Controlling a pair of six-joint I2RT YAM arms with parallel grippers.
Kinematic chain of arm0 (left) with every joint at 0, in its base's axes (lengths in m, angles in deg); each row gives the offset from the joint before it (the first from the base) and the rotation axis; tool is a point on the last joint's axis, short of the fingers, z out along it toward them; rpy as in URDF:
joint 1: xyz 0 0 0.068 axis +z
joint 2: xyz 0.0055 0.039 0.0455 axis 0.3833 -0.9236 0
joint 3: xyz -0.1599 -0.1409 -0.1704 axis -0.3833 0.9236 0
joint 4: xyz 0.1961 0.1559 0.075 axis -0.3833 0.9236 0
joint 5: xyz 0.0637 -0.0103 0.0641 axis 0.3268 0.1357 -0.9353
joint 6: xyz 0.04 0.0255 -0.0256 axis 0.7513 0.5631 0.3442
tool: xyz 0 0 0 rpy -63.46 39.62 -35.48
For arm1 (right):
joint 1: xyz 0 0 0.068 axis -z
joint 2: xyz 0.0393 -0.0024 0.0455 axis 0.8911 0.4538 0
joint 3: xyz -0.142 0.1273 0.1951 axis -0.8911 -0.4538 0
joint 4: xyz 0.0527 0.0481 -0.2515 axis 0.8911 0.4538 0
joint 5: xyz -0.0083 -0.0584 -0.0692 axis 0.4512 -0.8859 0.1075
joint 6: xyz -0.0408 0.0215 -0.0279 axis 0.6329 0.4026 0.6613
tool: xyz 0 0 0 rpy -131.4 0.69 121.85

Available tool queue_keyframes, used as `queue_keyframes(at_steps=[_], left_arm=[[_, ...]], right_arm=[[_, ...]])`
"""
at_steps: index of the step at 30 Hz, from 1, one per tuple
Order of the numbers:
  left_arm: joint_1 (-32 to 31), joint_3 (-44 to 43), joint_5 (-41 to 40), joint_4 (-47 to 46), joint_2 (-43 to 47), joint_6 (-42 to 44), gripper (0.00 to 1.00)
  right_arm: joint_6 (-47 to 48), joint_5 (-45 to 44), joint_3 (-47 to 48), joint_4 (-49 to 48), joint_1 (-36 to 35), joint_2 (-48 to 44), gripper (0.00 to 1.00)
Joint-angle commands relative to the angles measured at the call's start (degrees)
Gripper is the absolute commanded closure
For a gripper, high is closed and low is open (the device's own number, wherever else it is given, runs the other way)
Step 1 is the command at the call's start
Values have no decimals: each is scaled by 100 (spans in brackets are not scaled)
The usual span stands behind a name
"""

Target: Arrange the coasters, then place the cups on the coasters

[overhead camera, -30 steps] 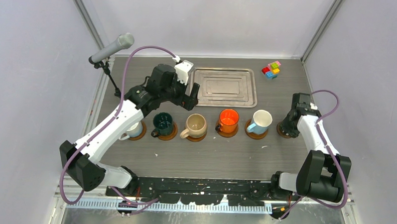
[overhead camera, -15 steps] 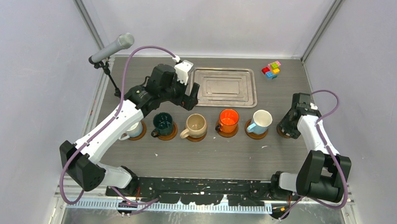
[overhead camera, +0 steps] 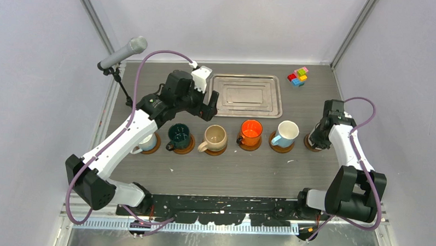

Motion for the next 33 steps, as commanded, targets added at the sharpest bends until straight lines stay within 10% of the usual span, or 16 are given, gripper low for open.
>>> queue_keyframes(at_steps=[1, 20, 28, 33], left_arm=[[28, 17, 52, -203, 162, -62, 0], [25, 48, 81, -210, 185, -62, 0], [24, 26, 104, -196, 172, -62, 0], [22, 34, 99, -199, 149, -71, 0]], right_arm=[[-3, 63, 195, 149, 25, -104, 75], [240, 786, 147, 117, 23, -160, 100], [265, 881, 112, 98, 21, -215, 100], [185, 666, 129, 147, 25, -193, 77]])
